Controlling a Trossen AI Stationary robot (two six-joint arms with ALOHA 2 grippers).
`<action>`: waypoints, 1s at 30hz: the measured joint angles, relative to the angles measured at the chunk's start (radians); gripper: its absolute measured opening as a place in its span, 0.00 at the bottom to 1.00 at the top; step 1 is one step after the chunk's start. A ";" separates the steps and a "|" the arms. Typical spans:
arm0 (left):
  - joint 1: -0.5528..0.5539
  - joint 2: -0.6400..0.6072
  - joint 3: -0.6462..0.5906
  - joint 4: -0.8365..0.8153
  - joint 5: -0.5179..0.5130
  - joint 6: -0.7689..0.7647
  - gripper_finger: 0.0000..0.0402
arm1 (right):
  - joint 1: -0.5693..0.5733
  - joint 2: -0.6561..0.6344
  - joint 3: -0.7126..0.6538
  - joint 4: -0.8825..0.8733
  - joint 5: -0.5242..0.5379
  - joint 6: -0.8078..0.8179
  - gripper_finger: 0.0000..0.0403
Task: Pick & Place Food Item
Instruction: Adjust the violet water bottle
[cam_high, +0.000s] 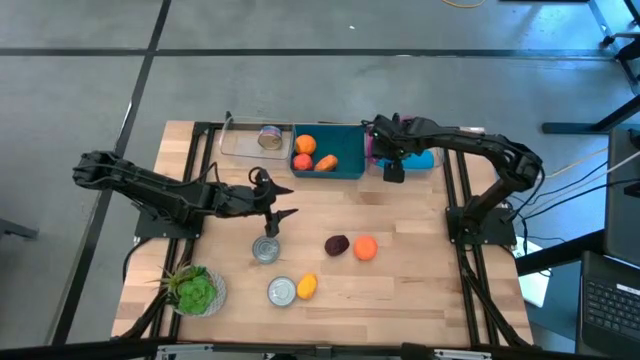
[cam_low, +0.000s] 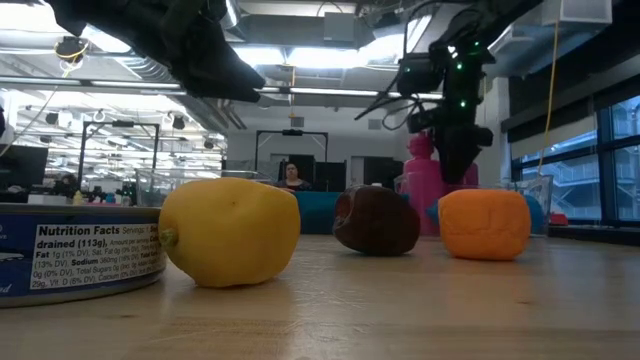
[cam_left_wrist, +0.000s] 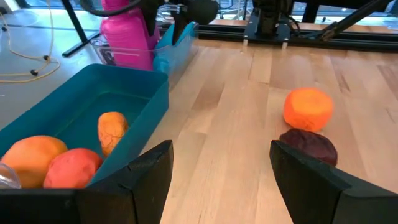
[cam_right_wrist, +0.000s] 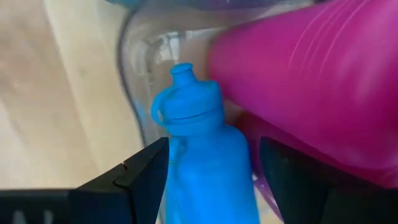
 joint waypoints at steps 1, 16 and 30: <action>0.000 0.000 0.000 0.000 0.003 0.000 0.65 | -0.002 0.011 0.002 -0.002 0.010 -0.004 0.62; 0.000 0.000 0.000 0.000 0.002 0.000 0.65 | -0.008 0.033 0.003 -0.014 -0.021 -0.007 0.62; 0.000 0.000 0.000 0.000 0.002 0.002 0.65 | -0.008 0.032 0.003 -0.017 -0.044 -0.010 0.62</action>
